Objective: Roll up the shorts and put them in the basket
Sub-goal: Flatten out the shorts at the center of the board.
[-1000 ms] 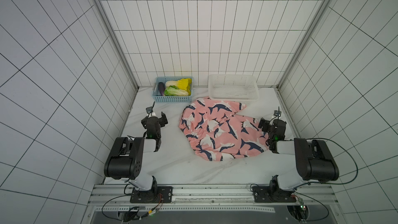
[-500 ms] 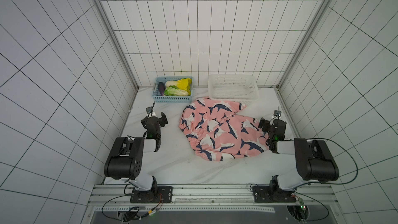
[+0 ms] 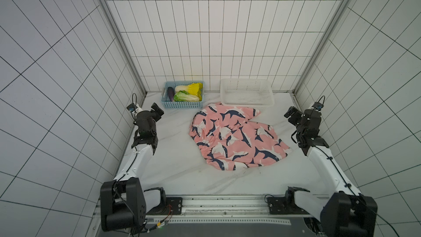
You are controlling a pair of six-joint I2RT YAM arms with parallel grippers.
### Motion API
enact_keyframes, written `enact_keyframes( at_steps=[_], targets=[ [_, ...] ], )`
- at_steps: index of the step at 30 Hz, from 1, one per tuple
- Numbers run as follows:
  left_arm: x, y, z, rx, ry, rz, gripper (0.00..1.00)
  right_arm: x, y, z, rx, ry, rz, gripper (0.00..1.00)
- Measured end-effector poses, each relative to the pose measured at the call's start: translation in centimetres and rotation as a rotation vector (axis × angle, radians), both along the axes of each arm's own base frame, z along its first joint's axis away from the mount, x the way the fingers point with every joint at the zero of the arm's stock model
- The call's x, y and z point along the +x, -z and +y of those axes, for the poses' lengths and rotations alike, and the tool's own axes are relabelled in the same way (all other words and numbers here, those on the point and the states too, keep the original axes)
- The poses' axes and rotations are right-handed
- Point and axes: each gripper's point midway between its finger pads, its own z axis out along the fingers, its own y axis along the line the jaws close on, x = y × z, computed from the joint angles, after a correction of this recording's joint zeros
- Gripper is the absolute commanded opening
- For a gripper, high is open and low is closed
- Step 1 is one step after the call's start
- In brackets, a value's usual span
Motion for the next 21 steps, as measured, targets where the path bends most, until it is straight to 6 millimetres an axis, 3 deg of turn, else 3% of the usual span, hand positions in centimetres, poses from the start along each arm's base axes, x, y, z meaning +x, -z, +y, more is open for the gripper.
enact_keyframes(
  at_steps=[2, 4, 8, 12, 14, 21],
  targets=[
    [-0.1, 0.2, -1.9, -0.066, 0.078, 0.035, 0.75, -1.2, 0.4, 0.3, 0.072, -0.016, 0.040, 0.92],
    [-0.2, 1.1, -4.9, -0.106, 0.176, 0.109, 0.73, -2.3, 1.9, 0.8, 0.123, -0.034, 0.109, 0.91],
    [-2.0, 3.0, -13.4, -0.114, 0.421, 0.283, 0.76, -5.1, 6.4, 2.1, 0.206, -0.075, 0.324, 0.90],
    [-6.9, 5.2, -20.0, -0.105, 0.638, 0.418, 0.82, -7.8, 9.1, 3.1, 0.290, -0.100, 0.479, 0.91],
    [-9.4, 6.1, -21.6, -0.120, 0.701, 0.450, 0.86, -8.7, 9.6, 3.7, 0.327, -0.112, 0.509, 0.91],
    [-18.6, 10.5, -26.2, -0.130, 0.889, 0.563, 0.87, -11.0, 11.8, 5.5, 0.408, -0.143, 0.595, 0.90]
  ],
)
